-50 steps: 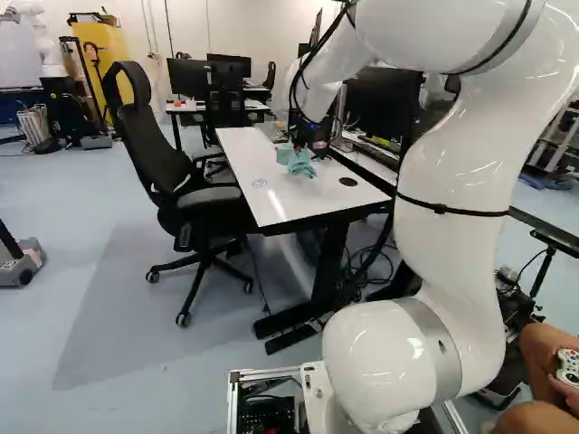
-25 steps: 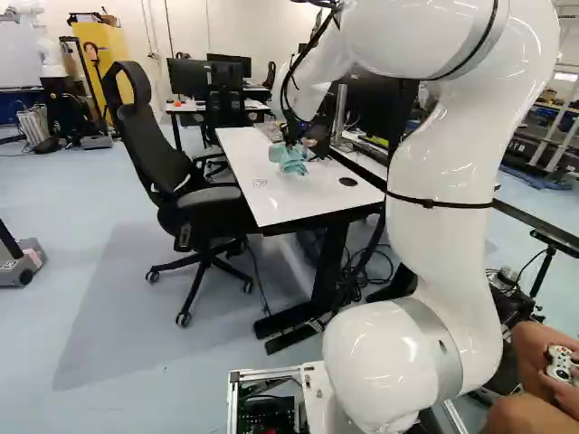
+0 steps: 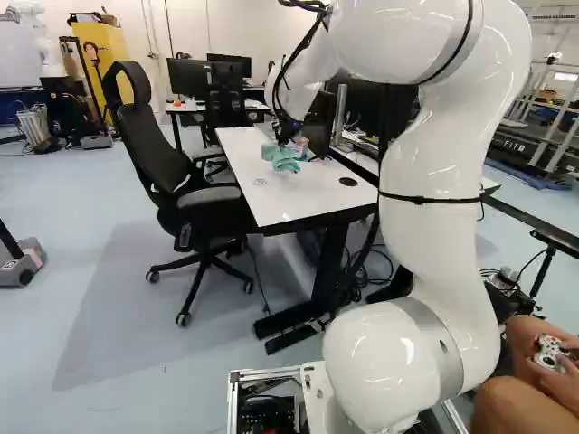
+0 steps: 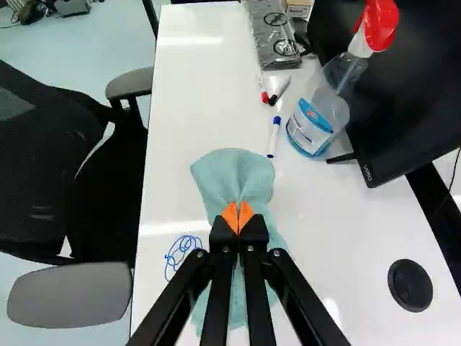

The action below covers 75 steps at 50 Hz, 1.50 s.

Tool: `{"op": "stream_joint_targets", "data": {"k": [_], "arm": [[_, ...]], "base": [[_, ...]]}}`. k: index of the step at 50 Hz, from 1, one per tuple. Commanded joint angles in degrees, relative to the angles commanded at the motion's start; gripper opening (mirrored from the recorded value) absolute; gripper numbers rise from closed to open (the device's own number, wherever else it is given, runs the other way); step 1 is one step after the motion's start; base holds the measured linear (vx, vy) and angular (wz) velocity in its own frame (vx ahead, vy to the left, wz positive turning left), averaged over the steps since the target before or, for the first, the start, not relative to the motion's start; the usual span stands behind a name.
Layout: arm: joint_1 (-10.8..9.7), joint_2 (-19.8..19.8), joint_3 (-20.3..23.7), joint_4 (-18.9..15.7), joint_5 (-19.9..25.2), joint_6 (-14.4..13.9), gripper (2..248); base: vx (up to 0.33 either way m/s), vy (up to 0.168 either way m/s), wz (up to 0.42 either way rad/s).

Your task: Clean the table with the green towel

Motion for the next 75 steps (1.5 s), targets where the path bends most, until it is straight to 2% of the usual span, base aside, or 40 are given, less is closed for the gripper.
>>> {"op": "stream_joint_targets", "data": {"k": [18,33,75], "arm": [[0.7,-1.4,-1.7,0.0,0.0,0.0,21],[0.8,-1.9,-1.7,0.0,0.0,0.0,21],[0.8,-6.5,-1.8,0.0,2.5,0.0,21]], "base": [[0.000,0.000,0.000],[0.000,0.000,0.000],[0.000,0.000,0.000]]}}
